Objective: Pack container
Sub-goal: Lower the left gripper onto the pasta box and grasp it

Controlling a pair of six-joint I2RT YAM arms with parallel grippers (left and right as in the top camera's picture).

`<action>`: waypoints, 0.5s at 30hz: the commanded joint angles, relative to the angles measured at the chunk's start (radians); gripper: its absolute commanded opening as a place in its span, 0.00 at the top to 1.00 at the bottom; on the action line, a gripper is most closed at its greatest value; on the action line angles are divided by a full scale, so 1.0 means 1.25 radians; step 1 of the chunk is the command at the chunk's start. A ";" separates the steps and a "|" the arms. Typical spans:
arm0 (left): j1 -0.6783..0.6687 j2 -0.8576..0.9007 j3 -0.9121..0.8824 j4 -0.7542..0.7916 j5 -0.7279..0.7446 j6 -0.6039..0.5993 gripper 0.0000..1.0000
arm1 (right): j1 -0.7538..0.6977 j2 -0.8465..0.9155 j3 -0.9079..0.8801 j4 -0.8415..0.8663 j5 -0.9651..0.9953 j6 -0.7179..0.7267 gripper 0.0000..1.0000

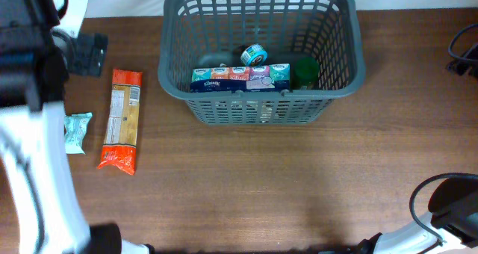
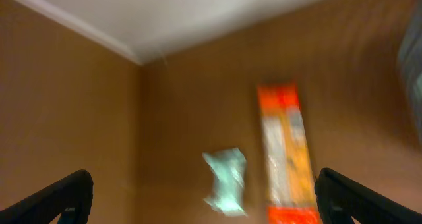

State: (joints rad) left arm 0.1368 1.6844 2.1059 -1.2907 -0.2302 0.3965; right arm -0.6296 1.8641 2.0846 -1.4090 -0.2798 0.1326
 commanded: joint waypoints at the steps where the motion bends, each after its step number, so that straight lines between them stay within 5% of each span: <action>1: 0.055 0.085 -0.149 0.022 0.082 -0.109 0.00 | 0.001 -0.005 -0.003 0.000 -0.010 0.006 0.04; 15: 0.081 0.361 -0.259 0.098 0.091 -0.103 0.01 | 0.001 -0.005 -0.003 0.000 -0.010 0.006 0.04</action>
State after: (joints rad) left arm 0.2363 2.0808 1.7821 -1.1751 -0.1341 0.2825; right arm -0.6296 1.8641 2.0846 -1.4090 -0.2825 0.1326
